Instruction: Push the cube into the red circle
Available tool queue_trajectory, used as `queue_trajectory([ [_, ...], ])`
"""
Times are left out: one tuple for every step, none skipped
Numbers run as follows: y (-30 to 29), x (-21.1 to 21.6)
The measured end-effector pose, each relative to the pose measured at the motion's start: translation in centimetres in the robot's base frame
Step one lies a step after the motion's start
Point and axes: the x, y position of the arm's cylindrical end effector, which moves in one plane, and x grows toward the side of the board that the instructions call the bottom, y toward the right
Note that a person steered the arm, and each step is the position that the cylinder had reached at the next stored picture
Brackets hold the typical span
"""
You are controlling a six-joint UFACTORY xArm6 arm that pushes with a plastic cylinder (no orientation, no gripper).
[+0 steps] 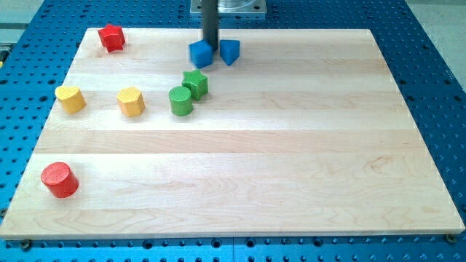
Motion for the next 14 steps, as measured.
queue_trajectory([
  [-4.7,2.9],
  [-6.9,7.0],
  [-8.5,5.9],
  [-5.9,5.8],
  [-5.8,9.3],
  [-5.8,15.4],
  [-6.3,15.0],
  [-6.3,12.1],
  [-0.4,13.2],
  [-0.8,17.9],
  [-6.6,23.2],
  [-8.3,23.4],
  [-4.8,25.3],
  [-11.1,27.8],
])
